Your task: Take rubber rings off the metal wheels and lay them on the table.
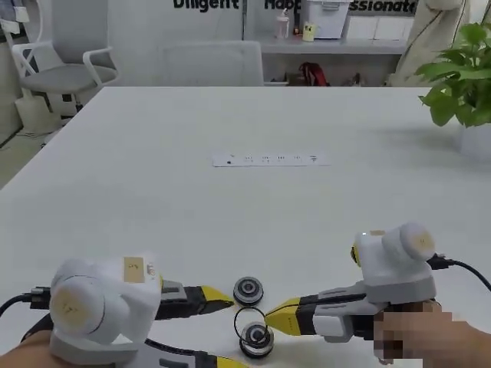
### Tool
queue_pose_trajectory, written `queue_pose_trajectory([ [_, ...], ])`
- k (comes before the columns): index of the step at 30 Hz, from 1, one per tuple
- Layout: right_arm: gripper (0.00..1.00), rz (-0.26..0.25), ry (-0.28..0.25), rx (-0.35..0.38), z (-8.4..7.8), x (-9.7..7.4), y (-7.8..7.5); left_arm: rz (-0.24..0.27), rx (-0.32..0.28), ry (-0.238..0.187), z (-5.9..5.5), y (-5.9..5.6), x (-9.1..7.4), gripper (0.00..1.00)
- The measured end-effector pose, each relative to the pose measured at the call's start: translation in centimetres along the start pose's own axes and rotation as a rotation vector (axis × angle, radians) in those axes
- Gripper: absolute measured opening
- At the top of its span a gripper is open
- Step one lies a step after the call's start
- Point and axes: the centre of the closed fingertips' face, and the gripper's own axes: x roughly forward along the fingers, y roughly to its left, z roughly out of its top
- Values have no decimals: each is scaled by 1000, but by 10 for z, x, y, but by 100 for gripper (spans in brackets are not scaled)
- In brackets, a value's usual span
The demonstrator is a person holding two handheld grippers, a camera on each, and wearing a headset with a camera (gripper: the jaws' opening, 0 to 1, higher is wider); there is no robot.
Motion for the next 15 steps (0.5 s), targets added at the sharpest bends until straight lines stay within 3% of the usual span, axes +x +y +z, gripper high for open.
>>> queue_pose_trajectory([
  [4, 0, 11, 0, 2, 2, 1, 2, 25, -20, -25, 2, 6, -12, 56],
  [15, 0, 32, 1, 7, 6, 6, 7, 98, -58, -29, -10, 23, -39, 65],
])
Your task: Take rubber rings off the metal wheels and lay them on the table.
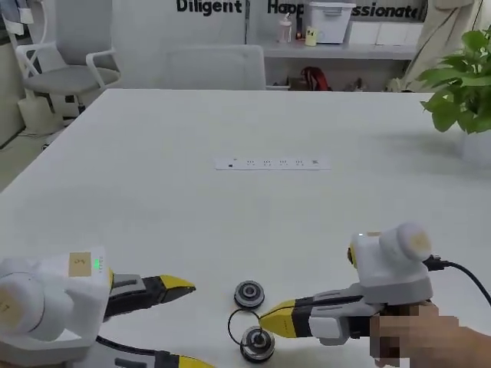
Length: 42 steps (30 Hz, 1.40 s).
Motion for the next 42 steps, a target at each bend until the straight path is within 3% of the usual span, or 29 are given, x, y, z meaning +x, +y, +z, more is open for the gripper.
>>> queue_pose_trajectory([
  [13, 0, -1, -8, 5, 9, 14, -2, 47, -32, -5, -5, 9, -15, 72],
  [26, 0, -18, 27, -12, 2, 35, -6, 78, -58, -12, -7, 15, -22, 73],
  [42, 0, -47, 88, -128, -11, 46, -7, 78, -66, -4, -12, 15, -21, 73],
])
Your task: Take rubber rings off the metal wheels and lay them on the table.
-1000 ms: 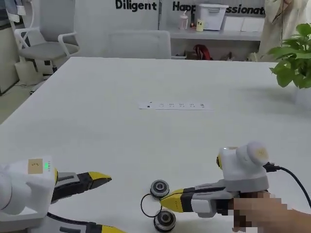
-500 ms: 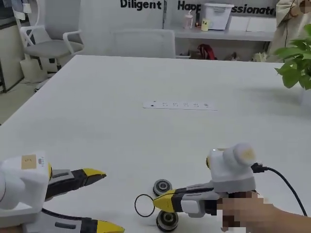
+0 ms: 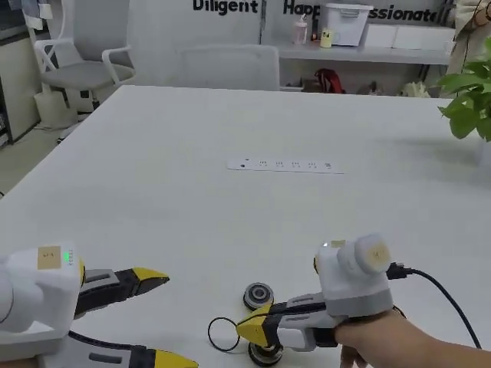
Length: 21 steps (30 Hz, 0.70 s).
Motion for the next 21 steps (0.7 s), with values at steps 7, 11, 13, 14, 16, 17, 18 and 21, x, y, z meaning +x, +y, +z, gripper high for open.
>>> queue_pose_trajectory([
  [7, 6, -16, 6, -30, 0, 0, -2, 0, 2, 7, -1, -1, 0, 72],
  [11, 13, -27, 9, -46, 0, 0, -3, -3, 3, 11, -2, -2, 0, 72],
  [13, 17, -30, 11, -56, 0, 0, -3, -3, 4, 12, -2, -3, 0, 72],
  [14, 19, -31, 12, -61, 0, 0, -2, -3, 5, 13, -2, -3, 0, 72],
  [16, 22, -31, 13, -69, 0, 1, -2, -4, 4, 13, -2, -3, 0, 72],
  [17, 24, -34, 13, -78, 1, 1, -1, -3, 5, 12, -2, -3, 0, 72],
  [18, 26, -33, 12, -83, 1, 1, -1, -4, 4, 12, -2, -3, 0, 72],
  [21, 29, -32, 13, -94, 1, 1, 0, -4, 6, 14, -2, -3, 0, 72],
])
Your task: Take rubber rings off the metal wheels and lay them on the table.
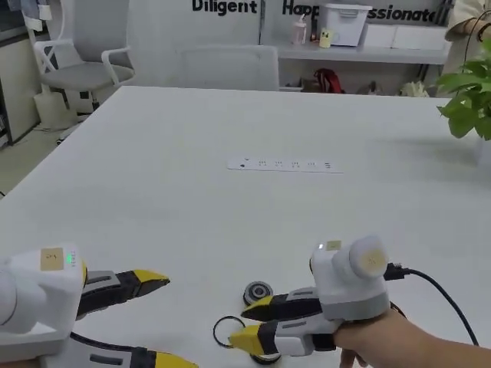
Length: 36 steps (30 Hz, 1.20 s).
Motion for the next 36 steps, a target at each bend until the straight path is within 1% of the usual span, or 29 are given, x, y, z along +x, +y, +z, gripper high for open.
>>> queue_pose_trajectory([
  [4, 34, -4, -1, -16, 1, -1, 0, -3, 1, 4, -1, -1, 0, 72],
  [8, 36, -8, -8, -21, 3, -5, -1, -5, 1, 4, 0, 0, 1, 72],
  [11, 38, -13, -11, -27, 3, -9, -2, -11, 16, 10, 1, -2, 3, 72],
  [15, 38, -13, -7, -32, 2, -14, -2, -21, 23, 14, 1, -4, 6, 72],
  [24, 39, -18, -14, -39, -1, -27, -3, -32, 16, 14, 3, -4, 11, 71],
  [26, 40, -19, -15, -29, -4, -29, -4, -35, 13, 18, 2, -4, 13, 71],
  [30, 40, -23, 0, -32, -10, -33, -4, -45, 17, 26, 0, -4, 16, 71],
  [34, 40, -26, -11, -19, -11, -39, -4, -54, 15, 29, 0, -4, 19, 71],
  [36, 40, -29, -12, -17, -13, -42, -4, -59, 22, 38, -1, -3, 21, 71],
])
